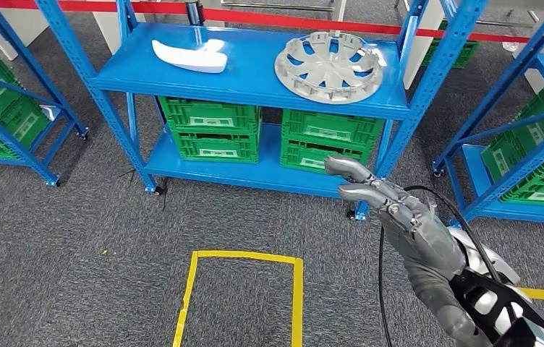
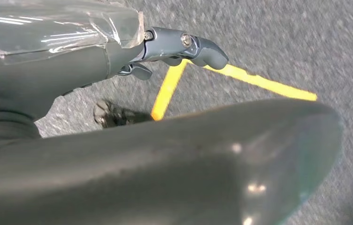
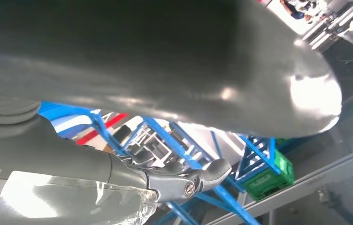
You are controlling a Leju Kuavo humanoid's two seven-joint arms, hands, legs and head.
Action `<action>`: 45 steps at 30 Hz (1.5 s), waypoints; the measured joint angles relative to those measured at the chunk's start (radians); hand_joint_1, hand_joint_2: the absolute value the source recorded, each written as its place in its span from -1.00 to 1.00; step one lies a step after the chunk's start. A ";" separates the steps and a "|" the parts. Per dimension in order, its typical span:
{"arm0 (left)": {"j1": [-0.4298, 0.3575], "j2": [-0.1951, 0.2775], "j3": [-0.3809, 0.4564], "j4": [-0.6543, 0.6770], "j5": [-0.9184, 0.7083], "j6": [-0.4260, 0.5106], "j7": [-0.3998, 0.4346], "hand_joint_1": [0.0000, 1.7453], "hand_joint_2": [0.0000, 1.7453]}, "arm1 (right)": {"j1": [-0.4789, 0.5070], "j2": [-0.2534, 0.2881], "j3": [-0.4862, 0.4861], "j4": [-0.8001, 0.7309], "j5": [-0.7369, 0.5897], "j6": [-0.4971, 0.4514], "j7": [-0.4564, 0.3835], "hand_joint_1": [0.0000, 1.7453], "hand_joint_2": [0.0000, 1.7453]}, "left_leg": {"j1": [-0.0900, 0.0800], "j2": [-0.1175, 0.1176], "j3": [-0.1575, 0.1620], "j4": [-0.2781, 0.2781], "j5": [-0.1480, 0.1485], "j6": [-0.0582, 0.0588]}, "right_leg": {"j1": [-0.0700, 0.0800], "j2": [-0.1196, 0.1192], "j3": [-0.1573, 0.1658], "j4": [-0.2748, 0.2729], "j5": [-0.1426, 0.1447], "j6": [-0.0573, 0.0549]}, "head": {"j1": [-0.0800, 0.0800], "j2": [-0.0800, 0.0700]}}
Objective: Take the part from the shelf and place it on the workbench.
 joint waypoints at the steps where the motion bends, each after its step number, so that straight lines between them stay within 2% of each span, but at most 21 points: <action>1: -0.001 -0.002 0.000 -0.001 0.000 0.000 0.000 -1.00 -1.00 | -0.001 -0.002 0.000 -0.001 0.000 0.000 0.000 -1.00 -1.00 | 0.000 0.000 0.005 -0.005 0.003 0.007 | 0.001 0.000 -0.026 0.053 -0.023 -0.006 | 0.001 0.000; 3: -0.003 -0.004 0.001 -0.002 0.000 0.000 0.000 -1.00 -1.00 | -0.001 -0.005 0.000 -0.002 0.000 0.000 0.000 -1.00 -1.00 | -0.008 -0.002 0.006 -0.006 0.002 0.017 | 0.006 0.002 -0.100 0.195 -0.076 -0.018 | 0.002 0.000; 5: -0.003 -0.006 0.002 -0.002 0.000 0.000 0.000 -1.00 -1.00 | 0.000 -0.008 0.000 -0.002 0.000 0.000 0.000 -1.00 -1.00 | -0.017 -0.006 0.008 -0.005 -0.001 0.022 | 0.010 0.002 -0.142 0.261 -0.087 -0.017 | 0.002 0.000; 6: -0.003 -0.006 0.003 -0.002 0.000 0.000 0.000 -1.00 -1.00 | 0.000 -0.008 0.000 -0.002 0.000 0.000 0.000 -1.00 -1.00 | -0.021 -0.009 0.010 -0.005 -0.002 0.023 | 0.012 0.002 -0.133 0.233 -0.068 -0.013 | 0.001 0.000; 8: -0.003 -0.008 0.005 -0.002 0.000 0.000 0.000 -1.00 -1.00 | -0.001 -0.009 0.000 -0.002 0.000 0.000 0.000 -1.00 -1.00 | -0.026 -0.014 0.014 -0.003 -0.006 0.023 | 0.018 0.002 -0.071 0.092 -0.006 -0.009 | 0.002 0.000; 10: -0.004 -0.009 0.006 -0.002 0.001 -0.002 0.004 -1.00 -1.00 | -0.002 -0.009 0.000 -0.003 0.000 0.005 0.002 -1.00 -1.00 | -0.032 -0.018 0.012 0.006 -0.013 0.019 | 0.025 0.004 -0.021 -0.014 0.036 -0.020 | 0.001 0.000; 12: -0.004 -0.010 0.008 -0.003 0.006 -0.008 0.012 -1.00 -1.00 | -0.004 -0.009 0.004 -0.004 0.000 0.016 0.009 -1.00 -1.00 | -0.035 -0.019 0.009 0.013 -0.018 0.013 | 0.029 0.005 -0.011 -0.034 0.046 -0.032 | 0.000 0.000; 15: -0.004 -0.007 0.010 -0.006 0.010 -0.017 0.023 -1.00 -1.00 | -0.010 -0.010 0.019 -0.003 0.005 0.033 0.030 -1.00 -1.00 | -0.031 -0.016 -0.005 0.045 -0.042 -0.004 | 0.020 0.005 -0.005 -0.039 0.048 -0.041 | -0.001 0.000; 18: -0.003 -0.005 0.010 -0.008 0.009 -0.021 0.030 -1.00 -1.00 | -0.013 -0.009 0.050 0.000 0.016 0.052 0.067 -1.00 -1.00 | -0.013 -0.012 -0.089 0.219 -0.125 -0.030 | 0.015 0.004 -0.001 -0.040 0.046 -0.046 | -0.005 0.000; 20: -0.002 -0.004 0.010 -0.009 0.008 -0.024 0.034 -1.00 -1.00 | -0.011 -0.012 0.074 0.010 0.016 0.054 0.077 -1.00 -1.00 | -0.001 -0.008 -0.136 0.303 -0.143 -0.040 | 0.013 0.004 -0.001 -0.039 0.045 -0.046 | -0.005 0.000; 21: -0.001 -0.004 0.011 -0.010 0.008 -0.026 0.036 -1.00 -1.00 | -0.009 -0.016 0.085 0.017 0.013 0.052 0.075 -1.00 -1.00 | 0.004 -0.006 -0.132 0.287 -0.123 -0.043 | 0.012 0.004 0.000 -0.039 0.045 -0.046 | -0.005 0.000; 24: -0.001 -0.004 0.012 -0.016 0.007 -0.030 0.040 -1.00 -1.00 | -0.003 -0.033 0.111 0.035 0.004 0.045 0.062 -1.00 -1.00 | 0.009 0.000 -0.040 0.087 -0.027 -0.043 | 0.011 0.005 0.004 -0.039 0.042 -0.039 | -0.005 0.000; 26: -0.001 -0.004 0.012 -0.018 0.006 -0.033 0.042 -1.00 -1.00 | 0.004 -0.042 0.123 0.045 -0.002 0.042 0.055 -1.00 -1.00 | 0.004 0.000 -0.008 0.019 -0.014 -0.035 | 0.013 0.005 0.003 -0.039 0.040 -0.028 | -0.004 0.000; 30: 0.001 -0.004 0.015 -0.019 0.006 -0.035 0.043 -1.00 -1.00 | 0.025 -0.060 0.139 0.060 -0.015 0.035 0.038 -1.00 -1.00 | -0.002 -0.003 0.011 -0.001 -0.011 -0.002 | 0.008 0.004 -0.001 -0.025 0.028 -0.007 | -0.002 0.000; 33: 0.001 -0.005 0.017 -0.019 0.004 -0.036 0.044 -1.00 -1.00 | 0.041 -0.078 0.146 0.072 -0.029 0.030 0.022 -1.00 -1.00 | -0.005 -0.004 0.024 -0.013 -0.006 0.016 | 0.008 0.005 -0.090 0.144 -0.037 -0.017 | 0.001 0.000; 35: 0.003 -0.006 0.019 -0.019 0.002 -0.037 0.045 -1.00 -1.00 | 0.056 -0.088 0.151 0.082 -0.035 0.028 0.013 -1.00 -1.00 | -0.010 -0.007 0.025 -0.013 -0.010 0.020 | 0.008 0.005 -0.153 0.245 -0.060 -0.015 | 0.001 0.000; 36: 0.003 -0.006 0.020 -0.019 0.001 -0.038 0.046 -1.00 -1.00 | 0.062 -0.092 0.153 0.085 -0.038 0.027 0.010 -1.00 -1.00 | -0.012 -0.009 0.028 -0.012 -0.012 0.021 | 0.008 0.005 -0.159 0.242 -0.048 -0.010 | 0.001 0.000; 37: 0.004 -0.006 0.022 -0.019 0.000 -0.040 0.047 -1.00 -1.00 | 0.068 -0.096 0.155 0.088 -0.041 0.027 0.008 -1.00 -1.00 | -0.014 -0.011 0.032 -0.011 -0.016 0.021 | 0.008 0.005 -0.143 0.198 -0.023 -0.003 | 0.001 0.000; 39: 0.004 -0.007 0.023 -0.019 0.000 -0.043 0.049 -1.00 -1.00 | 0.076 -0.102 0.158 0.092 -0.047 0.026 0.004 -1.00 -1.00 | -0.018 -0.015 0.040 -0.005 -0.028 0.016 | 0.011 0.005 -0.077 0.054 0.038 0.003 | 0.001 0.000; 41: 0.004 -0.008 0.024 -0.019 -0.001 -0.045 0.051 -1.00 -1.00 | 0.083 -0.107 0.161 0.095 -0.053 0.024 -0.001 -1.00 -1.00 | -0.022 -0.017 0.043 0.002 -0.041 0.007 | 0.015 0.005 -0.033 -0.029 0.066 -0.009 | 0.000 0.000; 45: 0.005 -0.008 0.026 -0.025 -0.001 -0.045 0.053 -1.00 -1.00 | 0.089 -0.112 0.165 0.100 -0.061 0.019 -0.007 -1.00 -1.00 | -0.017 -0.015 0.040 0.020 -0.062 -0.014 | 0.015 0.006 -0.018 -0.042 0.064 -0.034 | -0.001 0.000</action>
